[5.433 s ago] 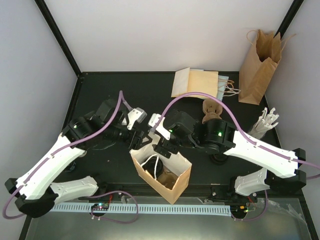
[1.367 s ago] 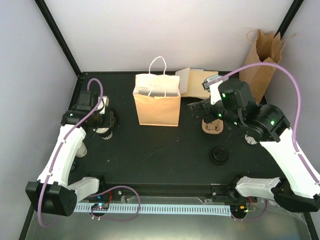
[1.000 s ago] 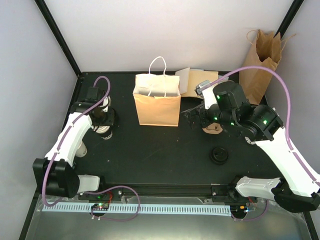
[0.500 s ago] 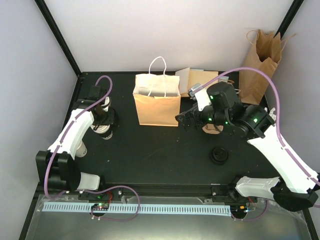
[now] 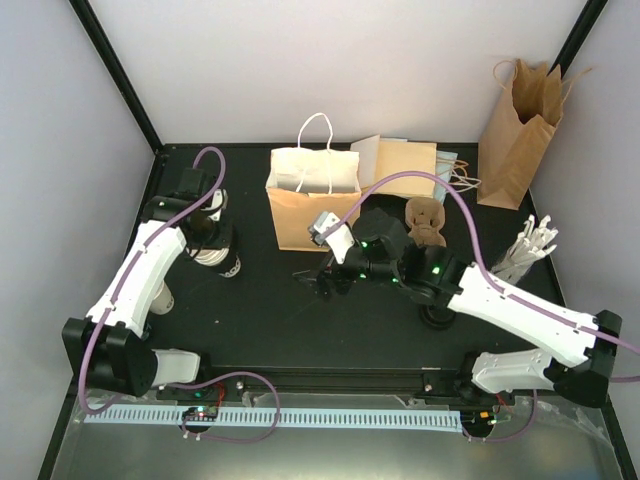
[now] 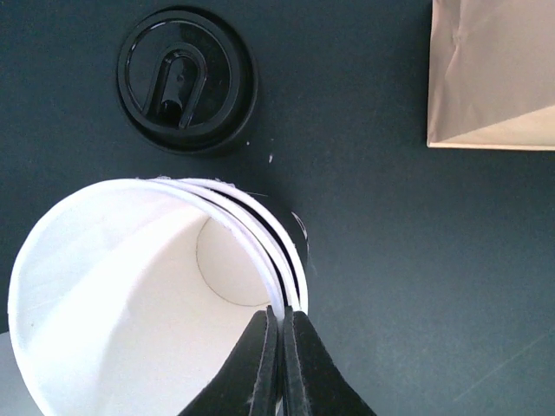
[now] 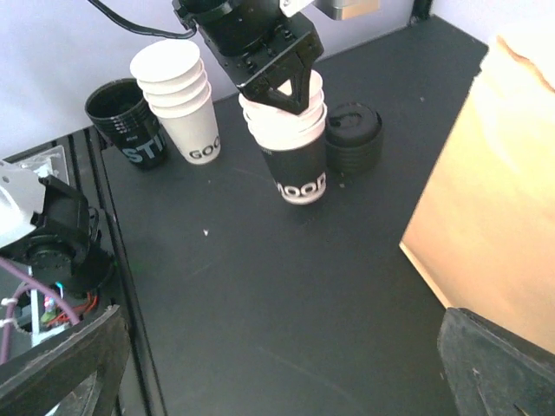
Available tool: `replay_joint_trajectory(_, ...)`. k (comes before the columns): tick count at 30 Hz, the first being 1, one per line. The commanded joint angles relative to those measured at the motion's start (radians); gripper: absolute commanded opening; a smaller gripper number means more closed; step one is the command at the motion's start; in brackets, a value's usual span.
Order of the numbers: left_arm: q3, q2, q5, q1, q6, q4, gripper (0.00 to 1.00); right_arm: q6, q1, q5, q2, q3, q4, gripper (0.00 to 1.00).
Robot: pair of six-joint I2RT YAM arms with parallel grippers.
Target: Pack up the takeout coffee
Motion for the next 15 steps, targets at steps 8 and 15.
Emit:
replay_joint_trajectory(8,0.1,-0.07,0.063,-0.085,-0.019,-0.151,0.02,-0.028,0.003,-0.171,0.112,-0.325,0.824,1.0)
replay_joint_trajectory(15,0.085,-0.091,0.088,-0.141,-0.031,-0.169,0.02,-0.034,0.047,-0.053,0.338,-0.296,1.012,1.0)
